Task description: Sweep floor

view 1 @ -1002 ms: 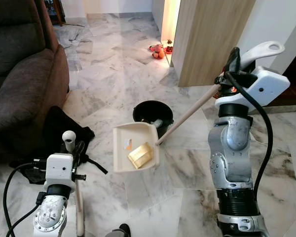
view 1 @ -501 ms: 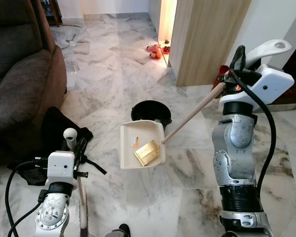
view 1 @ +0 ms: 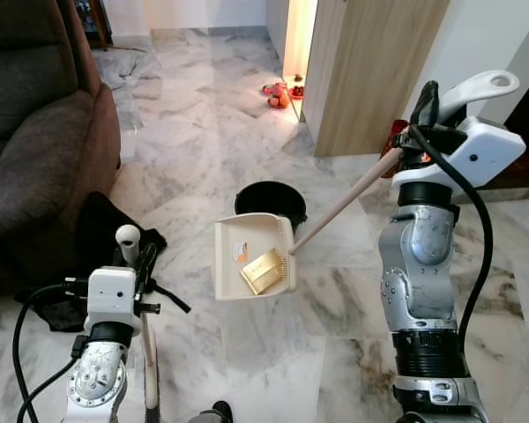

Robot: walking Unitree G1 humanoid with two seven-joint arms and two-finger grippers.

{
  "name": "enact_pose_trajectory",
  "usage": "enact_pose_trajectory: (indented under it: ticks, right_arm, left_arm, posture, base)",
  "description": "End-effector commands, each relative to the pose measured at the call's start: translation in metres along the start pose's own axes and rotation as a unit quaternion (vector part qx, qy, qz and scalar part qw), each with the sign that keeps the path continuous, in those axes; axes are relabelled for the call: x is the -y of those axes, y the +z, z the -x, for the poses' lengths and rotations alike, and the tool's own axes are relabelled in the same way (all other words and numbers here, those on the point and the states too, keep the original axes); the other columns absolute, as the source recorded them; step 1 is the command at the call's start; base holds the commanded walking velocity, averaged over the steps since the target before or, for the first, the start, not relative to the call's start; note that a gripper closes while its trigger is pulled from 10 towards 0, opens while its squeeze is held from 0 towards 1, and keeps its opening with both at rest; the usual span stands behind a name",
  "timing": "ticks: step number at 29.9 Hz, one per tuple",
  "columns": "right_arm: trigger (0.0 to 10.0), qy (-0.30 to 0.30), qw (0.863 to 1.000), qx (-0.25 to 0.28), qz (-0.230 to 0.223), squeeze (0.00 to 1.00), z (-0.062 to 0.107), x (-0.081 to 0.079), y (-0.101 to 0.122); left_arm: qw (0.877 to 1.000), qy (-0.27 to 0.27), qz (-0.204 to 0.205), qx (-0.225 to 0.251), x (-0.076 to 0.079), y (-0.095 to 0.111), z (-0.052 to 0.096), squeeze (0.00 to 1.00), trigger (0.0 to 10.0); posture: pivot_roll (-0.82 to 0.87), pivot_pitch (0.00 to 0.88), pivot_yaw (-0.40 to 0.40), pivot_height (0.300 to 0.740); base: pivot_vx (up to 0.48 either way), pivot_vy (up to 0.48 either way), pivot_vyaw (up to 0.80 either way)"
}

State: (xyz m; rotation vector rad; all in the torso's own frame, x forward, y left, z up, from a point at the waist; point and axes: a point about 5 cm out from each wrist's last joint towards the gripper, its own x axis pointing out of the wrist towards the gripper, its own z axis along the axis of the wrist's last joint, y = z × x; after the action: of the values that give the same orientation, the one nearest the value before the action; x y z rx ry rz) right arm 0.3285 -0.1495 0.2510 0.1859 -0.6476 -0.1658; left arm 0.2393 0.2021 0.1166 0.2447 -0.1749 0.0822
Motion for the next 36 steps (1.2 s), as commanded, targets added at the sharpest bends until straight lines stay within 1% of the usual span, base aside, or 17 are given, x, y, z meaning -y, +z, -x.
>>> enact_pose_trajectory:
  ticks: [1,8,25,31,36]
  right_arm:
    - [10.0,0.002,0.999,0.046,-0.017,0.00,-0.0079,-0.0036,0.0171]
    - [10.0,0.008,0.999,0.046,-0.019,0.00,-0.0084,-0.0053,0.0172]
    - [10.0,0.015,0.999,0.041,-0.022,0.00,-0.0052,-0.0070,0.0153]
    - [10.0,0.017,0.999,0.039,-0.012,0.00,-0.0023,-0.0051,0.0146]
    - [10.0,0.021,0.999,0.040,-0.013,0.00,-0.0023,-0.0052,0.0153]
  left_arm:
    - [1.000,-0.005,-0.010,0.023,0.0035,0.0075,-0.0034,0.00,10.0]
    - [1.000,-0.005,-0.008,0.023,0.0050,0.0076,-0.0032,0.00,10.0]
    - [1.000,0.002,-0.011,0.024,0.0031,0.0080,-0.0034,0.01,10.0]
    - [1.000,0.003,-0.011,0.025,0.0024,0.0083,-0.0040,0.01,10.0]
    - [1.000,0.003,-0.011,0.026,0.0028,0.0090,-0.0051,0.01,10.0]
  posture:
    - [0.08,0.036,-0.012,0.740]
    - [0.08,0.041,-0.012,0.740]
    - [0.09,0.053,-0.018,0.740]
    - [0.08,0.054,-0.015,0.740]
    - [0.08,0.062,-0.015,0.740]
  base:
    - [0.300,0.000,0.00]
    - [0.302,0.000,0.00]
    - [0.300,0.000,0.00]
    - [0.301,0.000,0.00]
    - [0.302,0.000,0.71]
